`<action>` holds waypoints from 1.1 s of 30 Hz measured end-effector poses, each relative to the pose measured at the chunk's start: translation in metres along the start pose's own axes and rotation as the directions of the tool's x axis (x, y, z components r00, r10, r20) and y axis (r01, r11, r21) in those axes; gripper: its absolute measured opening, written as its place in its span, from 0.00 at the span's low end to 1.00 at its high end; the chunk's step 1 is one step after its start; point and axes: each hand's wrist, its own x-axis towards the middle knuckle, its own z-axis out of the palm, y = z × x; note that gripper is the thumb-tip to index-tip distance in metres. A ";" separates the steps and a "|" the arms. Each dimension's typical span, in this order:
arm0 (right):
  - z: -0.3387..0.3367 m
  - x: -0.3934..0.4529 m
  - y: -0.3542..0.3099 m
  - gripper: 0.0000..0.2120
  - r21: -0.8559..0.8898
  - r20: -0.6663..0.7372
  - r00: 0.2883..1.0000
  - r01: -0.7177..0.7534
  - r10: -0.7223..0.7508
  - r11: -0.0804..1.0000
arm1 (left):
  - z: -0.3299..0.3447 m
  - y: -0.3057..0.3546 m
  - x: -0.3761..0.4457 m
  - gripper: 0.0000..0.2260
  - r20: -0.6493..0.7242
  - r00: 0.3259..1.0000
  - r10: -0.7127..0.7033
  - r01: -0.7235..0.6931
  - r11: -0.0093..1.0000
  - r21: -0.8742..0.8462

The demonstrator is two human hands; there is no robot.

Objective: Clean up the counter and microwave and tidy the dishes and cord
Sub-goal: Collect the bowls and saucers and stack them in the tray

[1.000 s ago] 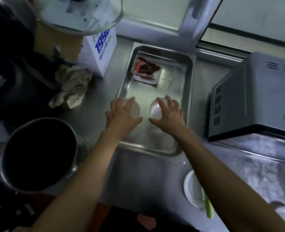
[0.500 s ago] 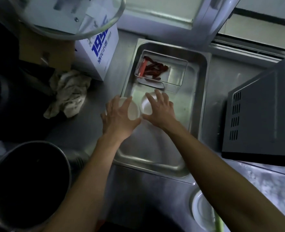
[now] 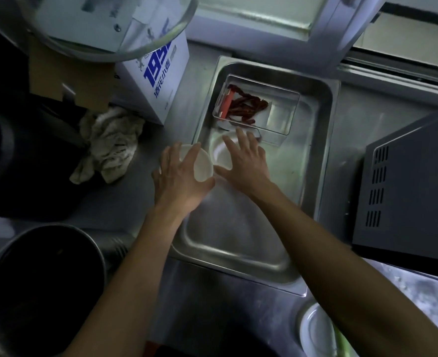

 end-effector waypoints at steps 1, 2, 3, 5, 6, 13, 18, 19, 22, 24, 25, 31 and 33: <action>-0.003 -0.004 0.001 0.39 -0.004 -0.017 1.000 0.000 0.000 1.000 | -0.001 0.002 0.000 0.38 -0.002 1.000 0.008 -0.008 1.000 -0.001; -0.006 -0.008 0.003 0.38 -0.010 -0.032 0.999 -0.004 0.004 1.000 | -0.002 0.004 0.000 0.38 -0.003 1.000 0.017 -0.017 1.000 0.002; -0.009 -0.013 0.005 0.37 -0.010 -0.046 0.999 -0.013 0.013 1.000 | -0.002 0.007 0.000 0.38 -0.004 1.000 0.030 -0.030 1.000 0.008; -0.016 -0.023 0.010 0.35 0.008 -0.068 0.997 -0.045 0.045 0.999 | -0.001 0.014 0.002 0.38 0.000 0.998 0.061 -0.061 0.998 0.021; -0.019 -0.029 0.013 0.34 0.017 -0.080 0.995 -0.064 0.065 0.998 | 0.000 0.017 0.004 0.39 0.001 0.997 0.080 -0.080 0.996 0.026; -0.039 -0.062 0.033 0.30 0.087 -0.184 0.971 -0.140 0.154 0.986 | 0.014 0.048 0.022 0.39 0.014 0.974 0.226 -0.226 0.974 0.029; -0.040 -0.071 0.047 0.30 0.117 -0.169 0.965 -0.184 0.202 0.976 | 0.034 0.060 0.043 0.39 0.120 0.965 0.232 -0.238 0.970 0.039; -0.039 -0.072 0.049 0.29 0.121 -0.168 0.963 -0.190 0.209 0.974 | 0.037 0.062 0.048 0.39 0.137 0.962 0.237 -0.245 0.969 0.040; -0.037 -0.073 0.054 0.29 0.146 -0.165 0.961 -0.198 0.221 0.969 | 0.043 0.068 0.060 0.40 0.163 0.959 0.232 -0.241 0.970 0.033; -0.034 -0.073 0.057 0.29 0.167 -0.158 0.961 -0.201 0.228 0.965 | 0.047 0.070 0.066 0.40 0.175 0.958 0.229 -0.238 0.971 0.032; -0.033 -0.072 0.059 0.29 0.174 -0.157 0.960 -0.203 0.230 0.964 | 0.050 0.070 0.068 0.40 0.184 0.956 0.228 -0.238 0.971 0.034; -0.027 -0.065 0.060 0.29 0.197 -0.130 0.959 -0.225 0.253 0.954 | 0.068 0.068 0.074 0.40 0.217 0.951 0.221 -0.237 0.970 0.051; -0.025 -0.062 0.059 0.29 0.193 -0.122 0.958 -0.232 0.258 0.953 | 0.072 0.066 0.076 0.40 0.199 0.950 0.239 -0.259 0.963 0.079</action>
